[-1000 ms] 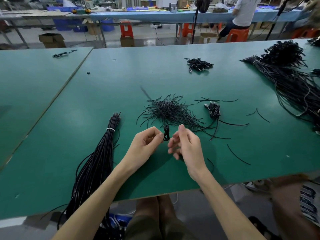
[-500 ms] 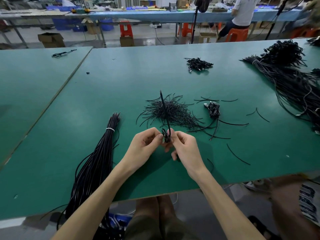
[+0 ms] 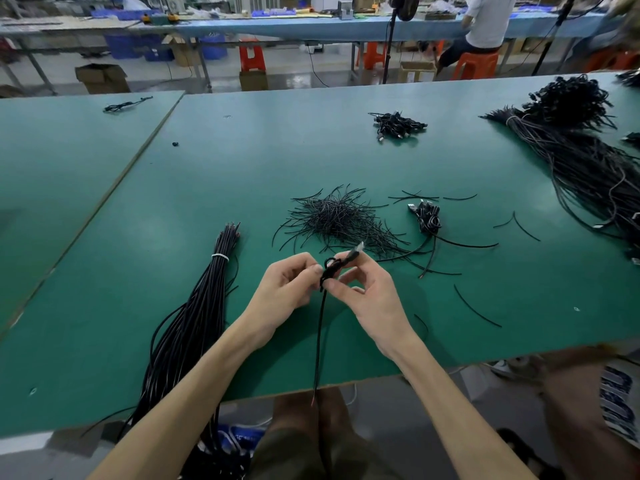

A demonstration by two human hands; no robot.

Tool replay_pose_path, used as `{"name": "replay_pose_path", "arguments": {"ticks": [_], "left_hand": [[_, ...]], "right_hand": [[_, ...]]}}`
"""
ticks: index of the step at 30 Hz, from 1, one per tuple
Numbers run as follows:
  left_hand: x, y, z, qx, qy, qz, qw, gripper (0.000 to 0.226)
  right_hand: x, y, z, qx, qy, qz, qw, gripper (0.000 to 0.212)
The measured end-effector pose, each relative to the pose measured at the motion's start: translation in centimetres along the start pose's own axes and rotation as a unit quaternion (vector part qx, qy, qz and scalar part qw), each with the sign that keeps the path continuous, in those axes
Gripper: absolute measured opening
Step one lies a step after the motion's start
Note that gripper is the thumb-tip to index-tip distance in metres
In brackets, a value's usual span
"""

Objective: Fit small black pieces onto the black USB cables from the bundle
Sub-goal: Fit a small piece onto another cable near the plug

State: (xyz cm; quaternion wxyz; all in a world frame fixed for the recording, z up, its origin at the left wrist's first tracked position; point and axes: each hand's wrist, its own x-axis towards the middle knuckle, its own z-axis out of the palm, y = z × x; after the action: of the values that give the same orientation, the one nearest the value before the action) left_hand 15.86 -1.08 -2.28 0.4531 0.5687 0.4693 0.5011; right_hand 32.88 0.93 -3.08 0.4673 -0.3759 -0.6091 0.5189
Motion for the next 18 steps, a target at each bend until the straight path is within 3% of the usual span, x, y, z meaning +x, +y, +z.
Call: {"name": "replay_pose_path", "arguments": {"ticks": [5,10,15,18], "left_hand": [[0.07,0.19,-0.10,-0.026,-0.019,-0.022,0.999,0.030],[0.21,-0.22,0.10,0.010,0.007,-0.012,1.000,0.030],[0.43,-0.20,-0.18,0.007,0.011,-0.017,1.000,0.041],[0.57,-0.39,-0.51,-0.014,0.026,-0.012,0.999,0.033]], "right_hand": [[0.01,0.18,0.16,-0.026,0.017,0.001,1.000,0.028],[0.09,0.24,0.04,-0.023,0.009,-0.008,1.000,0.013],[0.43,0.71,-0.03,0.031,0.061,0.013,0.998,0.006],[0.54,0.79,-0.14,0.058,0.057,0.021,0.996,0.010]]}}
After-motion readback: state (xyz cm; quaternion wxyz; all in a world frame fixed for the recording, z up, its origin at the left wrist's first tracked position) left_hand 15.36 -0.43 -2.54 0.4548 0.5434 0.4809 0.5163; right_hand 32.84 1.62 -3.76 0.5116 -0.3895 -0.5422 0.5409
